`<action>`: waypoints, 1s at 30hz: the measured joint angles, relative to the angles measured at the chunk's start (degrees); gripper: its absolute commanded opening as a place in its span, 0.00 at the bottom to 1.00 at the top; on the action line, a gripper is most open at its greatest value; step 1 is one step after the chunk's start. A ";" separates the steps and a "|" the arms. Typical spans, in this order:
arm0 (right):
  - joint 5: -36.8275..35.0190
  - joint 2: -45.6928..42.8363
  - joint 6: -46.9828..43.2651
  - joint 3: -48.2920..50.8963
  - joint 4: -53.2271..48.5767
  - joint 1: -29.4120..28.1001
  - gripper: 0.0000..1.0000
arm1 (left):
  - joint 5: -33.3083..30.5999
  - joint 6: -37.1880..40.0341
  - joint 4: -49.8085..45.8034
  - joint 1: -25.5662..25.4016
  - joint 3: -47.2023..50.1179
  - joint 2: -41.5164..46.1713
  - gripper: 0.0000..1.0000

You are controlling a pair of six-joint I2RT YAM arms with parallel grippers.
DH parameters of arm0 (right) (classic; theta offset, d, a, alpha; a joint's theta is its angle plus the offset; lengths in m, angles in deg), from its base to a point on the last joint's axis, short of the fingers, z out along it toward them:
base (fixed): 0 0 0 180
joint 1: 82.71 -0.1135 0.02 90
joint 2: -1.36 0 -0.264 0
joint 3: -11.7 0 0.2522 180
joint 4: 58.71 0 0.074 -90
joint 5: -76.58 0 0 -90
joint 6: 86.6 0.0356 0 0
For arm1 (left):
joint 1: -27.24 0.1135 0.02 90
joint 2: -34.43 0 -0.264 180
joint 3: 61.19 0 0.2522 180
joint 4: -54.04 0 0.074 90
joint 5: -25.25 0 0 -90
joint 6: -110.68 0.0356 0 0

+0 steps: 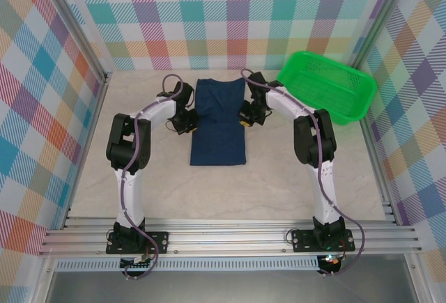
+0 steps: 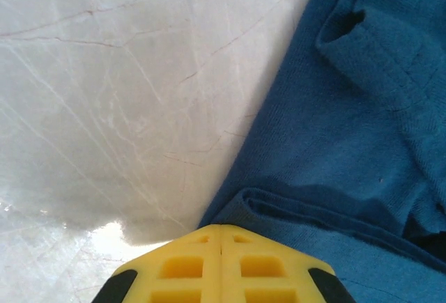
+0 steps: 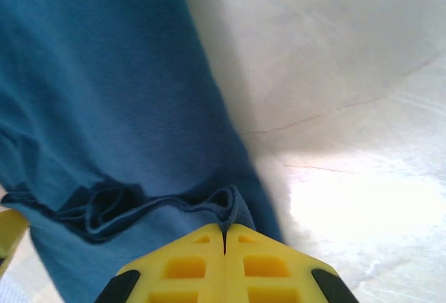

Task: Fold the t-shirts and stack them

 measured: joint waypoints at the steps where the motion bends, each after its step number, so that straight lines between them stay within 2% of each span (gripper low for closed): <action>1: 0.00 0.00 0.04 -0.44 0.02 0.00 0.00 | -0.35 0.02 -0.02 0.00 0.00 0.04 0.00; 6: 0.87 1.01 0.09 -2.86 -1.11 0.00 0.00 | -2.16 -0.07 -0.24 0.09 0.04 0.74 0.00; 12: 0.85 3.74 0.11 -3.48 -2.56 0.00 0.09 | -3.63 -0.46 -0.24 0.11 1.11 3.98 0.00; 17: 0.07 4.33 0.15 -3.41 -4.42 0.22 0.31 | -4.02 -0.46 -0.26 0.35 1.62 4.35 0.01; 21: -1.01 3.96 -0.33 -2.69 -5.60 0.28 0.46 | -3.69 -0.39 -0.22 0.39 4.63 6.71 0.22; 23: -1.64 1.44 -0.70 1.14 -4.74 0.28 0.48 | -3.28 -1.11 -0.20 0.39 8.37 10.27 0.30; 26: -2.03 -6.84 -0.09 11.78 -3.43 0.11 0.48 | -1.33 -2.47 -0.33 0.37 16.48 18.21 0.41; 30: -1.05 -20.57 2.93 26.93 0.15 -1.60 0.49 | 4.24 -6.23 0.76 0.31 29.55 27.76 0.47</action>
